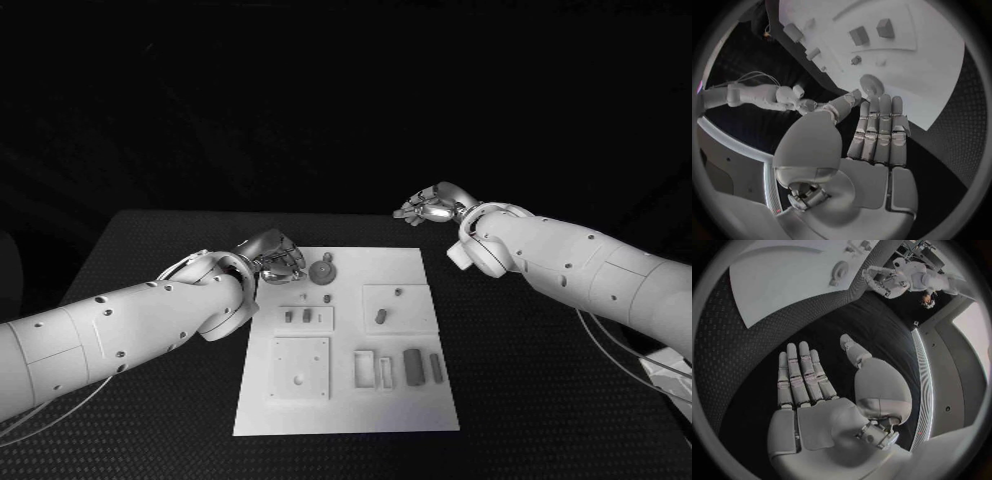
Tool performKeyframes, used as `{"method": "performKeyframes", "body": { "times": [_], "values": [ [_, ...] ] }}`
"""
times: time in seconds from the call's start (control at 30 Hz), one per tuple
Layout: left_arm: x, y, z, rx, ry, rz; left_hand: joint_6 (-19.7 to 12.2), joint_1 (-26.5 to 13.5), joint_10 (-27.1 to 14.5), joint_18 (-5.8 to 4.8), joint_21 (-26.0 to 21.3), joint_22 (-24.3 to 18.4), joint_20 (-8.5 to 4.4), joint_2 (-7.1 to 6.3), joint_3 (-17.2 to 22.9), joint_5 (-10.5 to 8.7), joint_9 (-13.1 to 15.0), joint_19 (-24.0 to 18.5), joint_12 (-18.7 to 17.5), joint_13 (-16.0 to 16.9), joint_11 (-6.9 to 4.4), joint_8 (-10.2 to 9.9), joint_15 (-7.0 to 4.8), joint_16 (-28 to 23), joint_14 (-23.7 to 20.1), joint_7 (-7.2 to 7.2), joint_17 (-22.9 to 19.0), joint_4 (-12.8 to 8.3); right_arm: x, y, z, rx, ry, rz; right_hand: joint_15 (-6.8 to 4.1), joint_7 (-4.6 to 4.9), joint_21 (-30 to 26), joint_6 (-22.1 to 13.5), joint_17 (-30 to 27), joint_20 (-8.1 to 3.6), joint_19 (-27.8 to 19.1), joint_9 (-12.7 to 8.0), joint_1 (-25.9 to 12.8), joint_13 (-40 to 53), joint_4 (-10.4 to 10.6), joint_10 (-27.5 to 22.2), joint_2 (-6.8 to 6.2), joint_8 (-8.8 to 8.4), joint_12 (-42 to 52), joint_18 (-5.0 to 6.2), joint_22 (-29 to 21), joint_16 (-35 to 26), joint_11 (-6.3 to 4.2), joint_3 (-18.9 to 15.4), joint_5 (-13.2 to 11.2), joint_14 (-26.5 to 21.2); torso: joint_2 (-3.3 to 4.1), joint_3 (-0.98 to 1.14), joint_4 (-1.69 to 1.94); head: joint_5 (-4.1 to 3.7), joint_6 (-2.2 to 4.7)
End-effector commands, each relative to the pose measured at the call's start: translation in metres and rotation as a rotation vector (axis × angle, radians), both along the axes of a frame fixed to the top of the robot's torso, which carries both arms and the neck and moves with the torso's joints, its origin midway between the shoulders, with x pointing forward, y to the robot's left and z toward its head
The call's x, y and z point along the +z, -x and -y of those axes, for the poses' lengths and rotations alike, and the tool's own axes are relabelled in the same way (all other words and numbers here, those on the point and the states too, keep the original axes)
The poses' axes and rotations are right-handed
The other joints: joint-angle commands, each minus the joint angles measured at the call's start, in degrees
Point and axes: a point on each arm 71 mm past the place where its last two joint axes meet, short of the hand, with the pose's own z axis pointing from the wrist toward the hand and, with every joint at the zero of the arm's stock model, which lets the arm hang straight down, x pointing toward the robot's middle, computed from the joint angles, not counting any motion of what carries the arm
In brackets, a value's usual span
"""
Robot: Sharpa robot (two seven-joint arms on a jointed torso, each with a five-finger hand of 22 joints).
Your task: Assemble the parts on the task board
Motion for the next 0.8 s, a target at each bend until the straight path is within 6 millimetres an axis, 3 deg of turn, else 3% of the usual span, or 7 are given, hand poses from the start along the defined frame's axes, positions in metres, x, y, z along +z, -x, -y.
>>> {"method": "performKeyframes", "body": {
  "times": [0.03,0.13,0.27,0.37,0.4,0.63,0.8],
  "values": [
    [0.004,0.002,0.022,-0.296,-0.199,0.088,-0.5,0.4,1.8,1.44,1.4,0.1,-1.61,0.36,0.4,-1.32,-0.7,4.7,-0.8,-0.6,-0.46,-0.8,-2.28,2.7,4.7,-0.09,0.7,-1.3,-0.001,0.0,-0.003,0.016,-0.007,-0.007,-0.11,1.58,-0.3,-0.3,0.1,-0.05,-0.5,-0.1,-0.5,-0.1,0.4,0.3,0.24,0.19,0.0,-0.91,0.1,-0.3,-0.03,0.1,0.0,-0.3,0.02,-0.08,-0.03,-0.12,0.44],
    [0.005,0.0,0.029,-0.334,-0.234,0.105,-0.3,0.6,1.2,1.19,0.9,-0.4,-2.05,-0.25,0.7,-1.59,-1.0,5.6,-2.4,-1.4,-0.07,-0.9,-2.48,2.9,5.1,-0.4,0.7,-2.0,-0.001,0.0,-0.003,0.017,-0.007,-0.007,-0.11,1.58,-0.3,-0.3,0.1,-0.05,-0.5,-0.1,-0.5,-0.1,0.4,0.3,0.26,0.2,0.0,-0.91,0.1,-0.3,-0.03,0.1,0.0,-0.3,0.02,-0.12,0.01,-0.26,0.46],
    [0.005,0.002,0.041,-0.377,-0.254,0.131,-0.5,1.0,0.4,1.14,1.2,-0.4,-3.02,-0.77,0.8,-1.61,-1.5,8.0,-4.5,-2.4,-0.04,-1.1,-2.9,4.1,7.0,-0.42,1.1,-2.1,-0.001,0.0,-0.004,0.018,-0.007,-0.008,-0.11,1.58,-0.3,-0.3,0.1,-0.05,-0.5,-0.1,-0.5,-0.1,0.4,0.3,0.28,0.2,0.0,-0.91,0.1,-0.3,-0.03,0.1,0.0,-0.3,0.01,0.06,0.03,-0.19,0.69],
    [0.006,0.003,0.048,-0.399,-0.263,0.154,-2.9,1.4,0.0,1.24,1.6,-0.3,-3.6,-1.11,0.9,-1.59,-2.4,9.8,-5.6,-2.9,-0.14,-2.5,-3.16,5.1,8.6,-0.55,1.5,-2.2,-0.001,0.0,-0.004,0.018,-0.007,-0.008,-0.11,1.58,-0.3,-0.3,0.1,-0.05,-0.5,-0.1,-0.5,-0.1,0.4,0.3,0.28,0.21,0.0,-0.91,0.1,-0.3,-0.03,0.1,0.0,-0.3,0.0,0.04,0.07,-0.25,0.92],
    [0.006,0.004,0.05,-0.401,-0.262,0.149,-6.4,2.0,-1.6,1.51,2.2,0.0,-3.99,-2.13,0.7,-1.77,-3.3,11.4,-6.8,-3.5,-0.29,-4.3,-3.32,6.1,9.9,-2.19,2.0,-1.9,-0.001,0.0,-0.004,0.019,-0.007,-0.008,-0.11,1.58,-0.3,-0.3,0.1,-0.05,-0.5,-0.1,-0.5,-0.1,0.4,0.3,0.28,0.21,0.0,-0.91,0.1,-0.3,-0.03,0.1,0.0,-0.3,-0.01,0.05,0.06,-0.26,0.94],
    [0.0,0.003,0.062,-0.435,-0.332,0.133,-5.2,-1.2,-3.9,1.92,2.7,0.8,-4.27,-4.55,-1.9,-3.32,-3.5,13.4,-9.3,-4.8,-0.22,-3.5,-3.41,7.1,11.4,-0.71,2.7,-0.9,-0.001,0.001,-0.007,0.023,-0.01,-0.01,-0.12,1.58,-0.3,-0.3,0.1,-0.04,-0.5,-0.1,-0.5,-0.1,0.4,0.3,0.28,0.21,0.0,-0.9,0.1,-0.3,-0.03,0.1,0.0,-0.3,-0.02,0.05,0.04,-0.19,0.91],
    [-0.003,-0.001,0.065,-0.439,-0.365,0.13,-4.6,-1.7,-3.4,2.44,3.6,1.6,-4.55,-4.38,-3.4,-3.28,-3.4,14.8,-9.2,-4.9,-0.45,-3.0,-3.67,8.6,12.9,-0.42,3.5,-1.2,-0.001,0.0,-0.007,0.023,-0.01,-0.01,-0.12,1.58,-0.3,-0.3,0.1,-0.05,-0.5,-0.1,-0.6,-0.2,0.5,0.3,0.29,0.22,0.0,-0.9,0.2,-0.3,-0.04,0.1,0.0,-0.3,0.05,0.02,-0.02,-0.19,0.87]
  ]
}}
